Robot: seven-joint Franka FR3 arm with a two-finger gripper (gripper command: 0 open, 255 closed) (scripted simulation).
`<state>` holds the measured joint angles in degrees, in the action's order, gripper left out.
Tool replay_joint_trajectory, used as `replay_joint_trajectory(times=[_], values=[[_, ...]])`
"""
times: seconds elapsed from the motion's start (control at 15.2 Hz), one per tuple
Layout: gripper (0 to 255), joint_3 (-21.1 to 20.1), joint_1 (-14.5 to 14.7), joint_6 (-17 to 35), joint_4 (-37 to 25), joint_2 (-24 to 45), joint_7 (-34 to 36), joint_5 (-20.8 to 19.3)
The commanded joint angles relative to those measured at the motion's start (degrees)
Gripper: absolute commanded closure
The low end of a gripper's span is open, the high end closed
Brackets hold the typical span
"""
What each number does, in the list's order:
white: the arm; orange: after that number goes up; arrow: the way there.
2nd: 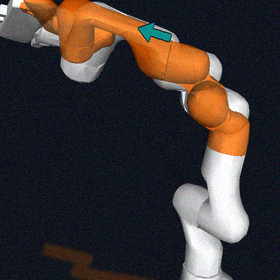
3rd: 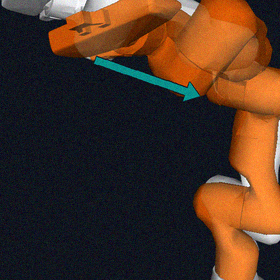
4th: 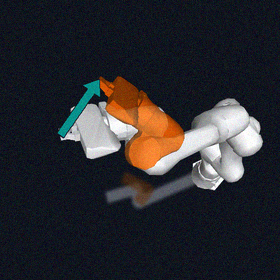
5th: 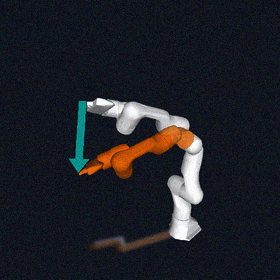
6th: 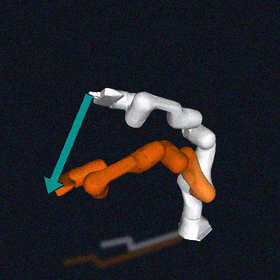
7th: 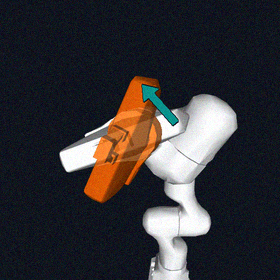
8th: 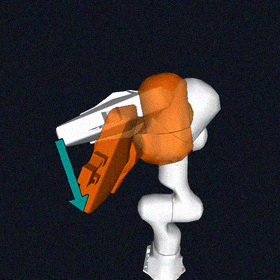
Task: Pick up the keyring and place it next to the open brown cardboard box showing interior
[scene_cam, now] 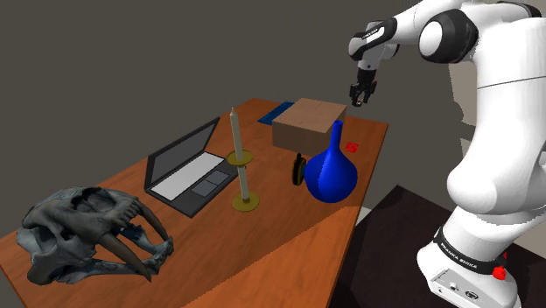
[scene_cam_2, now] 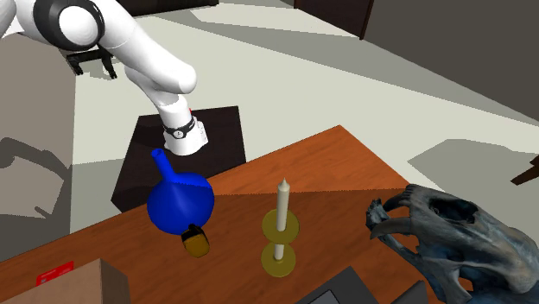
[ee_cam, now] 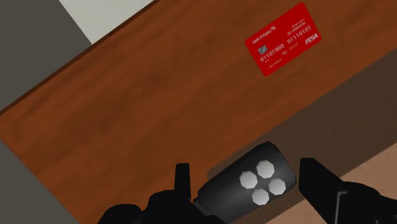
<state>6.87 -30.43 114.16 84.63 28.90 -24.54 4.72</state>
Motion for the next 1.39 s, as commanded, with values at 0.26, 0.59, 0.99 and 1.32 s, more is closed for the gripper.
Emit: replay_joint_trajectory(times=[0.26,0.59,0.99,1.32], values=[[255,-0.1,-0.1,3.7,2.0,1.7,-0.2,0.3],[255,-0.3,-0.1,6.8,3.6,3.2,-0.4,0.5],[255,-0.5,-0.2,10.3,5.0,5.3,-0.7,0.8],[255,-0.7,-0.3,13.1,5.7,7.4,-0.9,1.1]])
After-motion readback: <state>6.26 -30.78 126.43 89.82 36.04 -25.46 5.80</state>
